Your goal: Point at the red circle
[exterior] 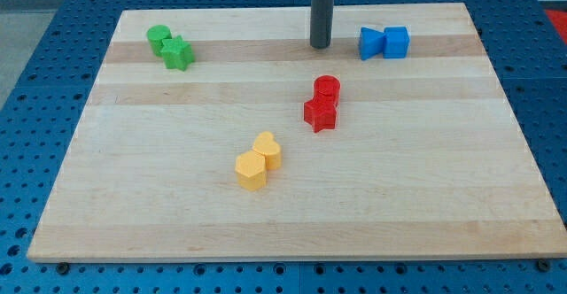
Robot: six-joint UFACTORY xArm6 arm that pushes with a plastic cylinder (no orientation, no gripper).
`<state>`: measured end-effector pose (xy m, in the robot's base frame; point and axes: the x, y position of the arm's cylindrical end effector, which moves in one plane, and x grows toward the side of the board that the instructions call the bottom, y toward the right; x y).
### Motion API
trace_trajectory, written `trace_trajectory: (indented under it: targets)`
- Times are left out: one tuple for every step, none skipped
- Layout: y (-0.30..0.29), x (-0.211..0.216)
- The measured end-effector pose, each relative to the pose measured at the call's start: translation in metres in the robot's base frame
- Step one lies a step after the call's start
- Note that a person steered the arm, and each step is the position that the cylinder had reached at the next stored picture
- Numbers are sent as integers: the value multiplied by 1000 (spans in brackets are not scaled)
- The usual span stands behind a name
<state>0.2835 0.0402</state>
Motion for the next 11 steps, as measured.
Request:
trace_trajectory:
  targets:
    - [0, -1]
    - [-1, -4]
    - [-9, 4]
    - [-10, 29]
    - [-11, 47]
    - [-3, 64]
    - [12, 65]
    - [19, 65]
    - [-19, 73]
    - [-43, 81]
    - [-18, 77]
